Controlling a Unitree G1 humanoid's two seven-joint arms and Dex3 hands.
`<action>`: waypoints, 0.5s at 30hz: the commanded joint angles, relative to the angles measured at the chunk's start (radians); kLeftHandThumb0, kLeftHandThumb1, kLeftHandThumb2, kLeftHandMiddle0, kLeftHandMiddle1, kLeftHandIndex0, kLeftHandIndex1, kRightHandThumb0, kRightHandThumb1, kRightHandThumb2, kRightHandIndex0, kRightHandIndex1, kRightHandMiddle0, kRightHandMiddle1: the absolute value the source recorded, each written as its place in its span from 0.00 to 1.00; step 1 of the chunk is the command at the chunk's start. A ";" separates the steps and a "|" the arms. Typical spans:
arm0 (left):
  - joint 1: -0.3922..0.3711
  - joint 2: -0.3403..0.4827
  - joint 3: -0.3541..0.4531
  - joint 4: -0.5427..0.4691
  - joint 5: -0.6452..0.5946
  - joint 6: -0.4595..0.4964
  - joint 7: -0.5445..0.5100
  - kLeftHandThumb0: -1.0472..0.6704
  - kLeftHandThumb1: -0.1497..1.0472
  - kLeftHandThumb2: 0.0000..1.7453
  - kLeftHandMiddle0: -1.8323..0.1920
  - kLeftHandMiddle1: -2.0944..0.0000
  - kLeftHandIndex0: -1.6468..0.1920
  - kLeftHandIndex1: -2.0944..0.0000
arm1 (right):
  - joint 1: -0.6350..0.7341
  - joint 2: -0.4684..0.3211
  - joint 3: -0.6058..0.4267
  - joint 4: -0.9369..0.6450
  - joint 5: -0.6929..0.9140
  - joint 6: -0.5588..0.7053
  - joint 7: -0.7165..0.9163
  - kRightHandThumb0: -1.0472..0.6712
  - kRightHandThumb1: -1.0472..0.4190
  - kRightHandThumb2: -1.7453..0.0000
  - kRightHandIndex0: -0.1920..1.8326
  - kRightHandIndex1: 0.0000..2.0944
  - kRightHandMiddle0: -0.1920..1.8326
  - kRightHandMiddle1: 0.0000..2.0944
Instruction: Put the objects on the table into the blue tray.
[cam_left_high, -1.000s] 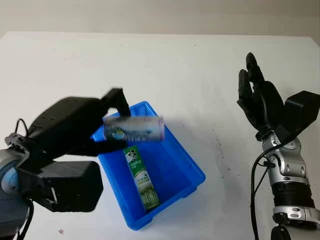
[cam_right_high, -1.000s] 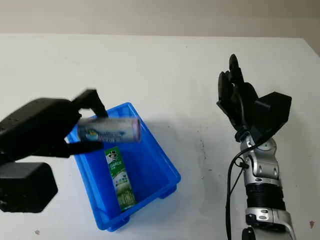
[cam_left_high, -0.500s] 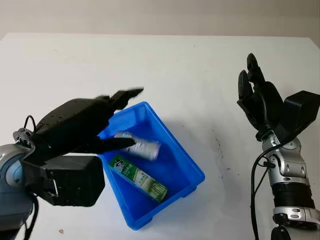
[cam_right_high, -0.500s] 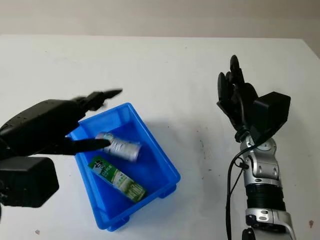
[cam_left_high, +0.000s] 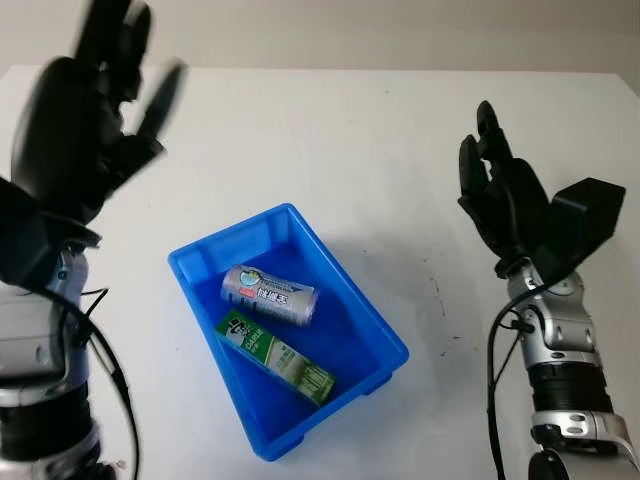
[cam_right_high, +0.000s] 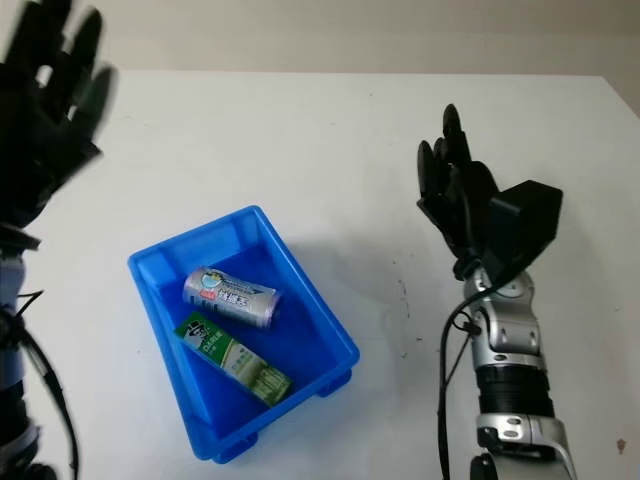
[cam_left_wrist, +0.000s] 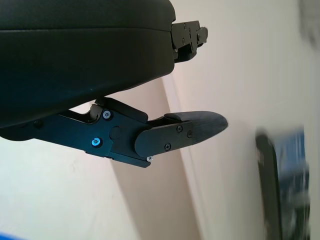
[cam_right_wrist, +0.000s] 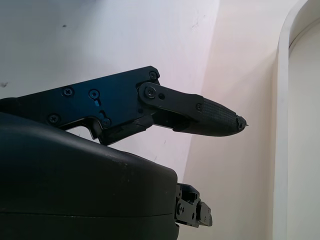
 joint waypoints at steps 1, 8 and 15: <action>0.004 -0.023 0.010 0.083 -0.010 -0.052 0.034 0.23 1.00 0.35 0.99 0.99 0.99 0.99 | -0.021 0.010 0.000 0.002 0.004 -0.014 0.001 0.22 0.00 0.62 0.00 0.00 0.00 0.00; 0.020 0.002 0.025 0.394 -0.020 -0.184 0.050 0.23 1.00 0.34 1.00 0.99 1.00 1.00 | -0.040 -0.006 -0.003 -0.008 -0.012 0.007 -0.009 0.22 0.00 0.59 0.00 0.00 0.00 0.00; 0.017 0.006 -0.018 0.523 0.003 -0.231 0.061 0.22 1.00 0.33 0.99 0.98 0.99 0.99 | -0.055 -0.001 -0.016 -0.008 -0.009 0.020 -0.038 0.21 0.00 0.61 0.00 0.00 0.00 0.00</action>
